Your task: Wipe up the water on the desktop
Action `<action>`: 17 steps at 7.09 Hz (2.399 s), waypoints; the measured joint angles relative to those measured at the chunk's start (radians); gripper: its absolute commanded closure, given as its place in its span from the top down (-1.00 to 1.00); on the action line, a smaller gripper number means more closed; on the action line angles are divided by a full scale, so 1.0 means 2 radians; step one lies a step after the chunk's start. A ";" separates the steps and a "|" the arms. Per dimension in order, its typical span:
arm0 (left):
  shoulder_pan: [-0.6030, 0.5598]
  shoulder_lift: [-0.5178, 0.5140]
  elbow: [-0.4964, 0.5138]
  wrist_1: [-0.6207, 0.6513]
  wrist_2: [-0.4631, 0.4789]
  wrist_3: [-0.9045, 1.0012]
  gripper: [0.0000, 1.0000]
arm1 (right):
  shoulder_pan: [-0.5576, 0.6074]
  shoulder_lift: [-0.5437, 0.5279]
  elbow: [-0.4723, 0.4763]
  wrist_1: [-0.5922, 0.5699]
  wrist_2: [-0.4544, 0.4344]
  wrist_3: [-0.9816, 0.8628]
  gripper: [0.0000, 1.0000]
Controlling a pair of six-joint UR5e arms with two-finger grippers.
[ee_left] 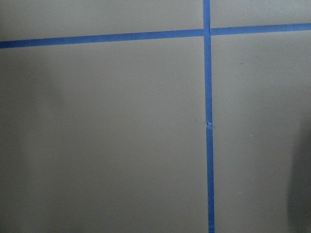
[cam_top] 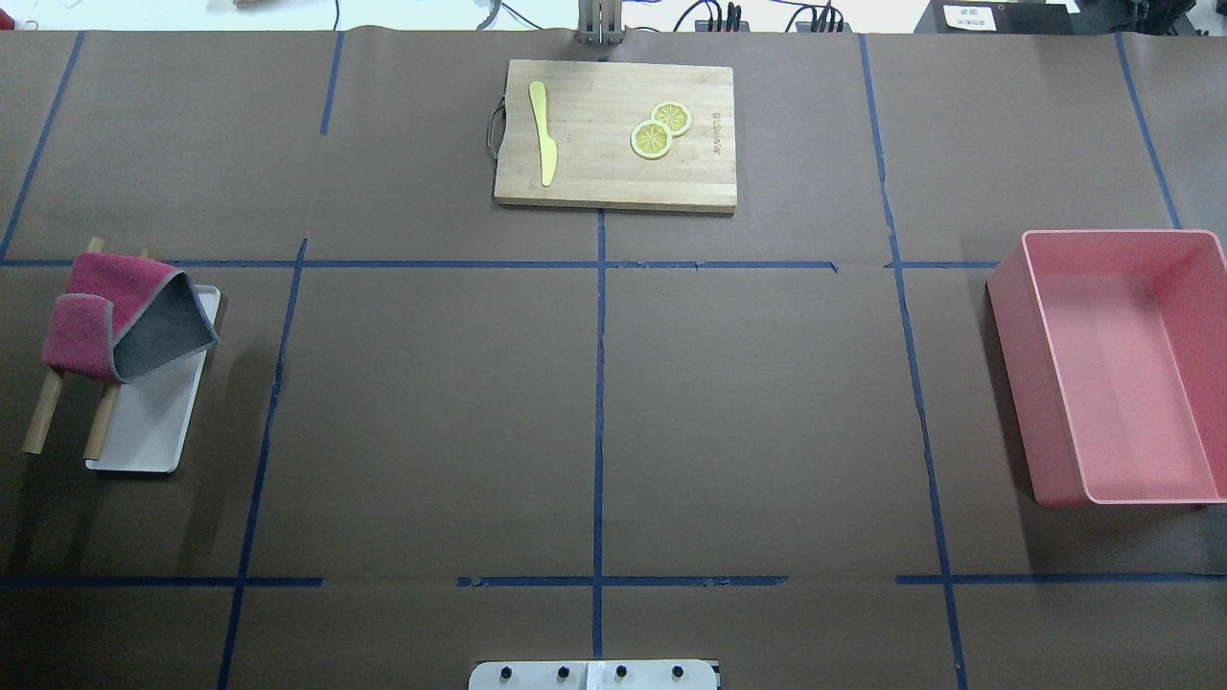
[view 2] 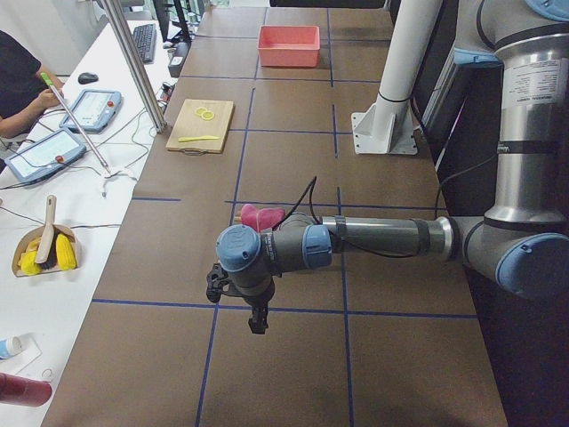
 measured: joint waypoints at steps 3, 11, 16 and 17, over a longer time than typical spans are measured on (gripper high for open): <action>0.011 -0.008 -0.041 -0.020 -0.032 -0.009 1.00 | 0.000 0.000 0.008 0.000 0.001 0.000 1.00; 0.162 -0.055 -0.022 -0.219 -0.100 -0.300 0.99 | 0.000 -0.001 0.019 0.000 0.012 0.001 1.00; 0.197 -0.065 -0.006 -0.222 -0.100 -0.303 0.60 | 0.000 -0.002 0.022 0.000 0.012 0.001 1.00; 0.199 -0.065 -0.004 -0.221 -0.100 -0.303 0.46 | 0.000 -0.002 0.022 0.000 0.012 0.001 1.00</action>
